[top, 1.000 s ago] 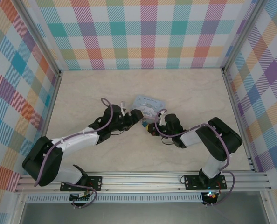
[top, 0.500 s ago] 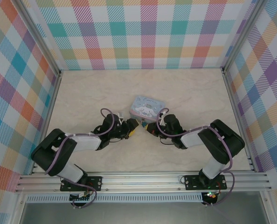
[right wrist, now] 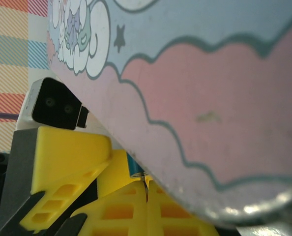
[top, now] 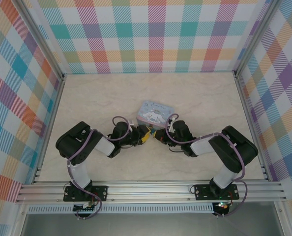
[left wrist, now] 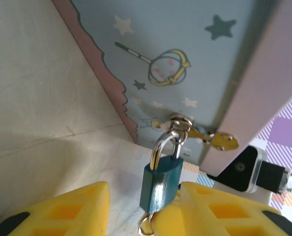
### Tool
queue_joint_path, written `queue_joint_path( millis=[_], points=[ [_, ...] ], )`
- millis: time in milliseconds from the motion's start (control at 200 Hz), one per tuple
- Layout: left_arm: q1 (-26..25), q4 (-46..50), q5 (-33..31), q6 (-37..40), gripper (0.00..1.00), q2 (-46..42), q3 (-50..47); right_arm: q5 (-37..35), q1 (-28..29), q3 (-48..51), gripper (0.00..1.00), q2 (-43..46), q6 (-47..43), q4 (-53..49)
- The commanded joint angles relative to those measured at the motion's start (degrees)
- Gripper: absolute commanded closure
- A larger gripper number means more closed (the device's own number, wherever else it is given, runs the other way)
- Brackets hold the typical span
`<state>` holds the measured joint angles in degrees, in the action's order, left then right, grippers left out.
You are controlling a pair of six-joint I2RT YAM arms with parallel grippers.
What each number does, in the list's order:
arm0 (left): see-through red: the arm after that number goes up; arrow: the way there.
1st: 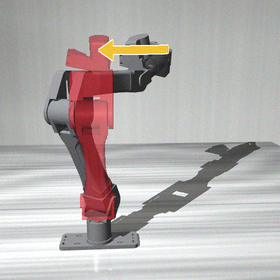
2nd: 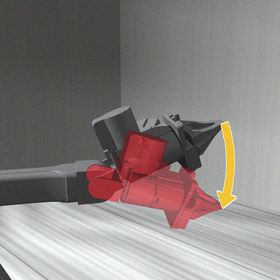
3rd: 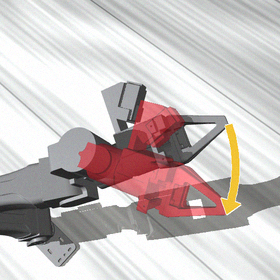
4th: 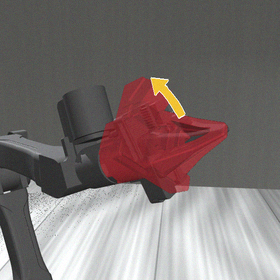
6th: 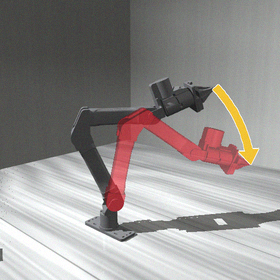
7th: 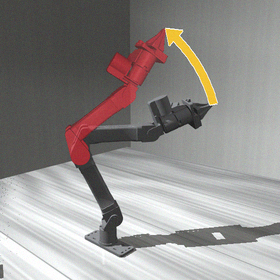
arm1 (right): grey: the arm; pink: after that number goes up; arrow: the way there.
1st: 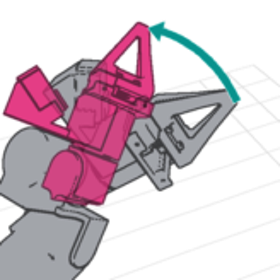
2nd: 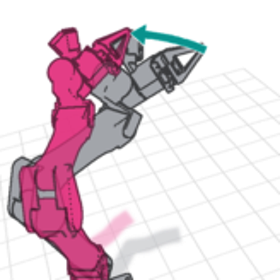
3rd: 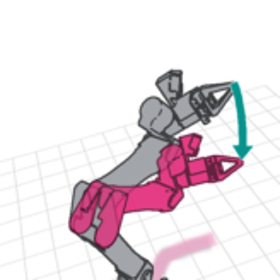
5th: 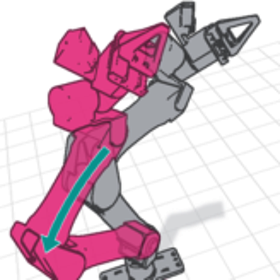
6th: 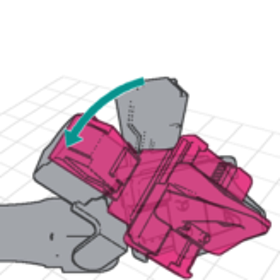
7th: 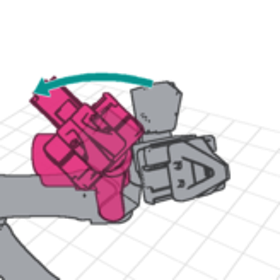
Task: Unlock the padlock with the key
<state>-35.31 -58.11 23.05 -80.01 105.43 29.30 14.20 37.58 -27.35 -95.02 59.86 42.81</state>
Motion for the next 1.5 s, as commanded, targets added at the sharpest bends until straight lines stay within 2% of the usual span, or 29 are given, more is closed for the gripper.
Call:
queue_joint_path(
  millis=[0, 530, 675, 770, 860, 1025, 1145, 1270, 1375, 1495],
  points=[
    [-1.03, -6.81, 0.42, -1.97, 0.6, 1.72, 1.79, 0.96, 0.39, -0.8, 1.0, 0.45, 1.03, 0.17],
    [-1.95, -7.84, -0.11, -2.69, 0.78, 4.39, 2.69, 1.17, 0.39, -0.95, 1.0, 0.54, 2.36, 0.3],
    [-2.04, -7.56, -0.45, -2.3, 0.88, 4.28, 2.69, 1.36, 0.38, -0.78, 1.0, 0.93, 2.91, 0.61],
    [-2.04, -6.25, -0.7, -1.48, 0.94, 3.27, 2.69, 0.6, 0.29, -0.14, 0.94, 1.85, 2.42, 0.4],
    [-2.04, -4.11, -1.0, -0.56, 1.0, 1.84, 2.74, -0.16, 0.19, 0.24, 0.8, 3.16, 1.05, -1.66],
    [-2.04, -0.57, -1.42, 0.55, 1.0, -0.66, 3.3, -1.9, -0.54, 1.42, 0.58, 7.87, -3.12, -8.16],
    [-1.96, 1.63, -1.38, 1.03, 1.0, -1.62, 3.85, -5.69, -1.28, 1.67, 0.45, 16.26, -11.07, -19.15],
    [-1.96, 2.12, -0.93, 0.86, 1.0, -1.89, 4.61, -10.96, -1.09, -0.9, 0.36, 26.8, -27.91, -33.61],
    [-1.87, 2.87, -0.17, 0.68, 1.0, -1.96, 5.55, -14.17, 0.6, -1.58, 0.34, 33.26, -42.15, -38.27],
    [-1.69, 3.74, 0.63, 0.6, 1.0, -1.96, 6.47, -21.3, 6.93, -2.62, 0.3, 37.58, -56.11, -40.08]
  ],
)
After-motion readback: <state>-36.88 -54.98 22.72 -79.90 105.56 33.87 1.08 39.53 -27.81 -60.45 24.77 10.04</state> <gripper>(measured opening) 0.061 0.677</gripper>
